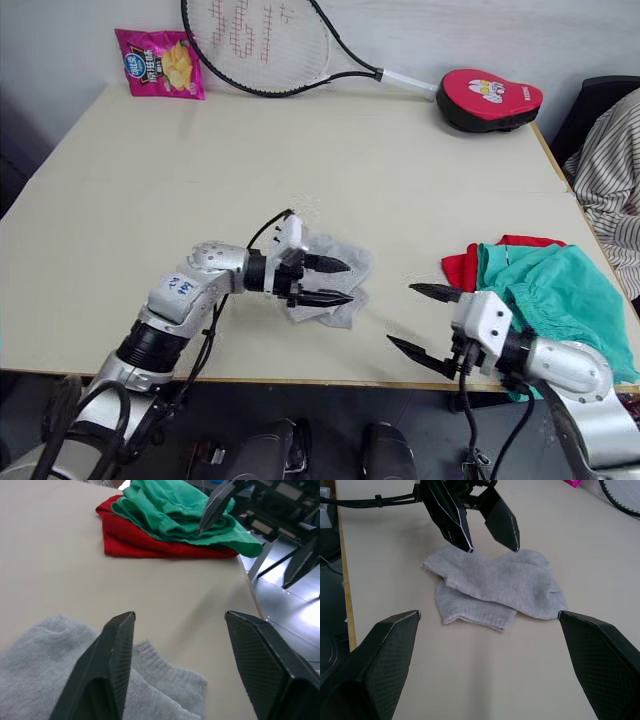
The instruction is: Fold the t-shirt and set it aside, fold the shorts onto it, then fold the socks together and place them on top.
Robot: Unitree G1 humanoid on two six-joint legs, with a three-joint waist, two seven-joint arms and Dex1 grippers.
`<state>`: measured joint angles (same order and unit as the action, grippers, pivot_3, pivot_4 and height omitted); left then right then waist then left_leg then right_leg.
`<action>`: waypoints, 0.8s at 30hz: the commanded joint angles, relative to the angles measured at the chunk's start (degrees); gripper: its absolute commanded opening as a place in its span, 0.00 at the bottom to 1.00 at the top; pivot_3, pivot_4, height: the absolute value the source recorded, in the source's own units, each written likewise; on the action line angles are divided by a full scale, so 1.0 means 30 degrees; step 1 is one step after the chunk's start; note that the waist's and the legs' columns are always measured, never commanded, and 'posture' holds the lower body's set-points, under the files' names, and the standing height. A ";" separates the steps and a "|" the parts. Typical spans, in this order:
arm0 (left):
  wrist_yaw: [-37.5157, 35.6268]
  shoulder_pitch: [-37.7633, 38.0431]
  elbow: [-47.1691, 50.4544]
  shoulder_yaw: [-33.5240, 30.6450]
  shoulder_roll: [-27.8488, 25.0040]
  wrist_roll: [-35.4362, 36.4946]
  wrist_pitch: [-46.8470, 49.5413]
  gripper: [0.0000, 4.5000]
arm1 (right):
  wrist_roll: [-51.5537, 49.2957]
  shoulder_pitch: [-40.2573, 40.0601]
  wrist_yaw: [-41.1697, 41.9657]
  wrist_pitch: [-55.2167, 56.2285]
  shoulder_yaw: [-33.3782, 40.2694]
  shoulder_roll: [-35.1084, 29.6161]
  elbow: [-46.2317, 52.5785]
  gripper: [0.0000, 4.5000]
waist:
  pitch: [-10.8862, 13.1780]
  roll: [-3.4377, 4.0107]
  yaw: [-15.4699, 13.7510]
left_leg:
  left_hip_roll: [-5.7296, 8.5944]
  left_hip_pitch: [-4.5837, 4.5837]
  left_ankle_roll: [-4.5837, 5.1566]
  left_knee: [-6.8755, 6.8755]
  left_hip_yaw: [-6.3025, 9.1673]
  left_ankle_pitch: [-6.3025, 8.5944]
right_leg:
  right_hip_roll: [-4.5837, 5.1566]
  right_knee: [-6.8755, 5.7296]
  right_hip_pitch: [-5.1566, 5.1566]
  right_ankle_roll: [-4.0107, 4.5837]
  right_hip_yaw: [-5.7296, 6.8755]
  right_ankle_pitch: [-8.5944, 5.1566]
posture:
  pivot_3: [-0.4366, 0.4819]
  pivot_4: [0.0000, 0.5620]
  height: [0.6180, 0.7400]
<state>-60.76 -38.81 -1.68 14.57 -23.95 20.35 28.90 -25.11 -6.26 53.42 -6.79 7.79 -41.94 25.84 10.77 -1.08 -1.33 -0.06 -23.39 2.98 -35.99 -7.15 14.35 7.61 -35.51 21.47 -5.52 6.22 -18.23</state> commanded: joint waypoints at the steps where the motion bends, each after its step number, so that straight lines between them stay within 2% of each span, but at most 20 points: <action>1: -0.0209 -0.1361 -0.1989 -0.1977 -0.0194 0.0294 -0.2021 0.67 | 0.0517 0.1281 -0.0473 -0.0776 -0.1395 0.0246 0.0864 1.00 | 0.0001 0.0001 -0.0011 | -0.0004 -0.0002 0.0000 -0.0009 0.0008 0.0000 | 0.0000 0.0000 -0.0002 0.0002 0.0013 -0.0001 | 0.48 0.27 1.00; 4: 0.0287 -0.2959 -0.5812 -0.2863 -0.0572 -0.0799 -0.3979 0.67 | 0.0952 0.2634 -0.0805 -0.2160 -0.3178 0.0579 0.0975 1.00 | 0.0001 -0.0001 -0.0013 | -0.0003 -0.0025 0.0004 -0.0033 0.0032 -0.0001 | 0.0001 -0.0005 0.0004 0.0002 0.0037 -0.0001 | 0.48 0.27 1.00; 7: 0.0342 -0.4682 -1.0836 -0.2320 -0.1240 -0.3056 -0.7553 0.67 | 0.2249 0.3583 -0.1479 -0.3337 -0.4977 0.0906 0.0725 1.00 | 0.0001 -0.0001 -0.0018 | 0.0002 -0.0045 0.0024 -0.0026 0.0032 0.0010 | 0.0003 0.0007 0.0016 0.0002 0.0052 -0.0001 | 0.48 0.27 1.00; 9: 0.0686 -0.6211 -1.4596 -0.2118 -0.1008 -0.4011 -0.8430 0.67 | 0.4104 0.4390 -0.2316 -0.3433 -0.6357 0.1313 -0.0177 1.00 | 0.0000 -0.0002 -0.0021 | 0.0011 -0.0098 0.0057 -0.0035 0.0030 0.0008 | 0.0002 0.0011 0.0051 0.0001 0.0076 -0.0001 | 0.48 0.27 1.00; 11: 0.0757 -0.7176 -1.7000 -0.2085 -0.0593 -0.4549 -0.8902 0.67 | 0.5116 0.4966 -0.2983 -0.3663 -0.7028 0.1732 -0.0796 1.00 | 0.0003 -0.0009 -0.0010 | 0.0011 -0.0139 0.0140 -0.0082 0.0036 -0.0026 | -0.0003 0.0002 0.0065 0.0001 0.0111 -0.0001 | 0.48 0.27 1.00; 13: 0.0938 -0.7897 -1.9037 -0.1995 -0.0093 -0.5255 -0.9634 0.67 | 0.5823 0.5627 -0.3758 -0.4182 -0.7373 0.2364 -0.1269 1.00 | 0.0004 -0.0010 -0.0071 | 0.0022 -0.0329 0.0176 -0.0178 0.0040 -0.0033 | 0.0002 -0.0069 0.0232 -0.0012 0.0118 0.0006 | 0.48 0.27 1.00; 17: 0.1423 -0.8737 -2.1403 -0.2417 0.1069 -0.5791 -1.0207 0.67 | 0.7068 0.6321 -0.4637 -0.4971 -0.7808 0.2854 -0.1581 1.00 | 0.0004 -0.0010 -0.0018 | 0.0026 -0.0584 0.0243 -0.0384 0.0079 -0.0064 | -0.0010 -0.0181 0.0360 -0.0061 0.0198 0.0033 | 0.48 0.27 1.00; 24: 0.2005 -0.9358 -2.2693 -0.3179 0.2313 -0.5898 -1.0586 0.67 | 0.8412 0.6026 -0.5462 -0.4585 -0.7589 0.2818 -0.1267 1.00 | 0.0004 -0.0011 0.0009 | 0.0060 -0.0604 0.0294 -0.0403 0.0077 -0.0079 | 0.0011 -0.0157 0.0359 -0.0134 0.0302 0.0073 | 0.48 0.27 1.00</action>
<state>-55.17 -65.30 -69.62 6.40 -17.42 2.61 -2.07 -1.13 12.34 38.00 -21.25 -15.87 -33.26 20.29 10.78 -1.12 -1.30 0.12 -25.18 3.87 -37.20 -6.92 14.12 7.64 -35.98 22.54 -5.92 7.12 -18.01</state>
